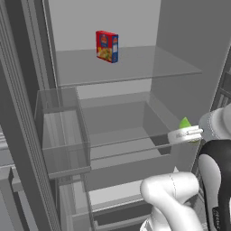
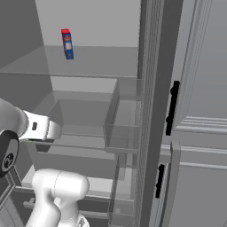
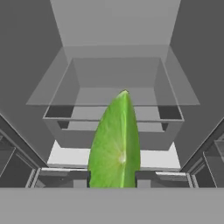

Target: Grab a lemon wedge from the fridge and one ice cube from the ice bowl, and put them in the glass of lemonade.

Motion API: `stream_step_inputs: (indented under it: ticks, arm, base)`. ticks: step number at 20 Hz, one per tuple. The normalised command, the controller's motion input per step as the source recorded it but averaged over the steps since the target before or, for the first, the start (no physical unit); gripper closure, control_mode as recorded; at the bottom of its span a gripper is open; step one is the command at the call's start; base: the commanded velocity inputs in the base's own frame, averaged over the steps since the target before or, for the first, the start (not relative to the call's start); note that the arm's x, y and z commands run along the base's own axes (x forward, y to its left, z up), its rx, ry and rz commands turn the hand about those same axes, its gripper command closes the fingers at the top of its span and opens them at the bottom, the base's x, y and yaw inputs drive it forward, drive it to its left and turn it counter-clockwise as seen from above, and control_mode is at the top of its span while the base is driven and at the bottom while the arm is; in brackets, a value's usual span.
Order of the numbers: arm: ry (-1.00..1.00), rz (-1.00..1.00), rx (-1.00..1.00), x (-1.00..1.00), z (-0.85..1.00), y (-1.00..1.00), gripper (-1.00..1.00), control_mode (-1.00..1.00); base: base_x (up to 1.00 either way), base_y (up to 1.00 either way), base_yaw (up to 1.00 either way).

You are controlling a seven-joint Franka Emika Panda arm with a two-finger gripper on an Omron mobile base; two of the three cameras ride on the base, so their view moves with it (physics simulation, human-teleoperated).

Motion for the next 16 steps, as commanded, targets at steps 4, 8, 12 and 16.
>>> stream_step_inputs:
  ticks: [4,8,12,16]
  arm:
    - [0.0,0.0,0.0,-0.16,0.0,0.0,1.0,1.0]
    - [0.0,0.0,0.0,0.0,0.0,0.0,1.0,1.0]
    - [0.0,0.0,0.0,0.0,0.0,0.0,1.0,1.0]
    - [0.0,0.0,0.0,0.0,0.0,0.0,1.0,1.0]
  base:
    - [-0.5,0.0,-0.01]
    - [-1.0,-0.01,-0.04]
    - [-1.0,0.0,-0.04]
    - [-1.0,-0.04,0.15]
